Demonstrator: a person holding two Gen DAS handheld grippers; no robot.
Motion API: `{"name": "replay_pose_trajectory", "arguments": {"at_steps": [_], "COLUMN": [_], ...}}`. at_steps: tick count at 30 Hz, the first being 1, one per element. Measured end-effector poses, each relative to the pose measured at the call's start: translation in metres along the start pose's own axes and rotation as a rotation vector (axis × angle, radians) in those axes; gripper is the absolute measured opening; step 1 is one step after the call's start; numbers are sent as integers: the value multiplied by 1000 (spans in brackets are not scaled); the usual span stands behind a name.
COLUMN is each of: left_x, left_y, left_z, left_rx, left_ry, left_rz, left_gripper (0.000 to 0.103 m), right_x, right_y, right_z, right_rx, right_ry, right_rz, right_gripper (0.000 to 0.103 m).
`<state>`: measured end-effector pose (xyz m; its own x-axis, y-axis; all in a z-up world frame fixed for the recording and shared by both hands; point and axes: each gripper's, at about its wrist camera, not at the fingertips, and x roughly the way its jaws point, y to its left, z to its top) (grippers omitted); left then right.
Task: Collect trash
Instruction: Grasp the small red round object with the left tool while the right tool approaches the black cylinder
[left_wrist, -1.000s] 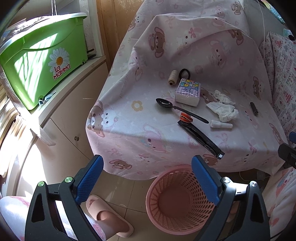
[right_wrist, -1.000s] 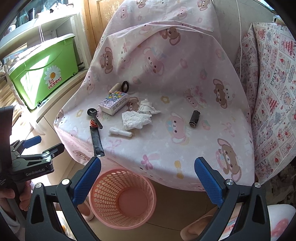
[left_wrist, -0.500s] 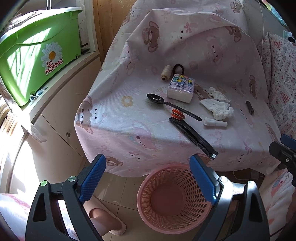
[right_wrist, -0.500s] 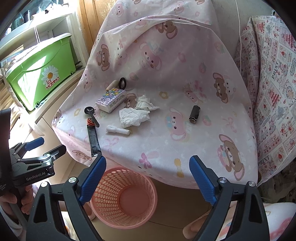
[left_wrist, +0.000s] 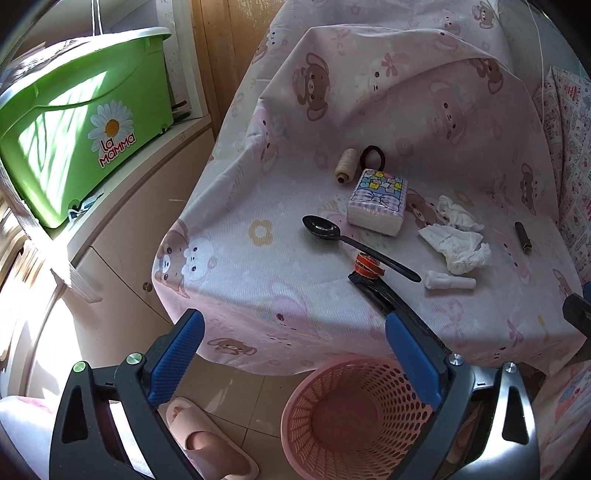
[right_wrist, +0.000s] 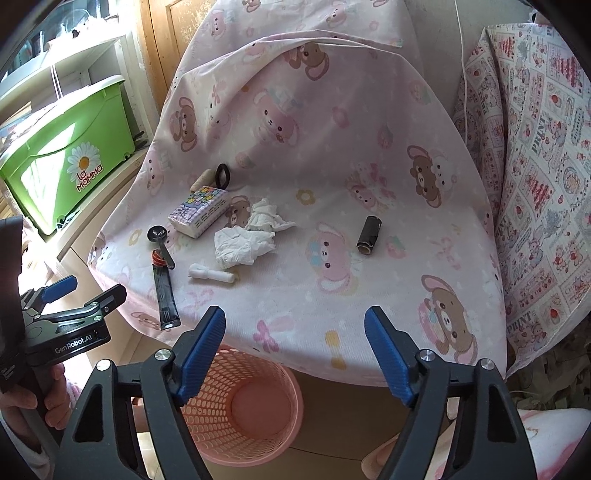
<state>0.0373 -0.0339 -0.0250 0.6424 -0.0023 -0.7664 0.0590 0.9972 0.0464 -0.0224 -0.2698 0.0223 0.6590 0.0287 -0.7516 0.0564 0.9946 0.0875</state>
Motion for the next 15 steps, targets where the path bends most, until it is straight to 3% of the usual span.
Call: {"name": "replay_pose_trajectory", "arguments": {"at_steps": [2,6,7,10,13,15], "left_x": [5,12,13,18,33,43], "left_y": [1,-13,-17,-29,-36,-37], "left_z": [7,21,23,26,28,27], "left_rx": [-15,37,54,99,130,138], "left_ry": [-9,-17,-17,-14,18,55], "left_rz": [-42,-135,-152,-137,-137,-128], "left_gripper": [95,71,70,68,59,43], "right_x": [3,15,16,16,19,21], "right_y": [-5,-10,-11,-15,-21,-26], "right_z": [2,9,12,27,46,58], "right_rx": [20,31,26,-3,-35,-47], "right_ry": [6,47,51,50,43,39], "right_rz": [-8,-17,-15,-24,-67,-86], "right_gripper": [76,69,69,69,69,69]}}
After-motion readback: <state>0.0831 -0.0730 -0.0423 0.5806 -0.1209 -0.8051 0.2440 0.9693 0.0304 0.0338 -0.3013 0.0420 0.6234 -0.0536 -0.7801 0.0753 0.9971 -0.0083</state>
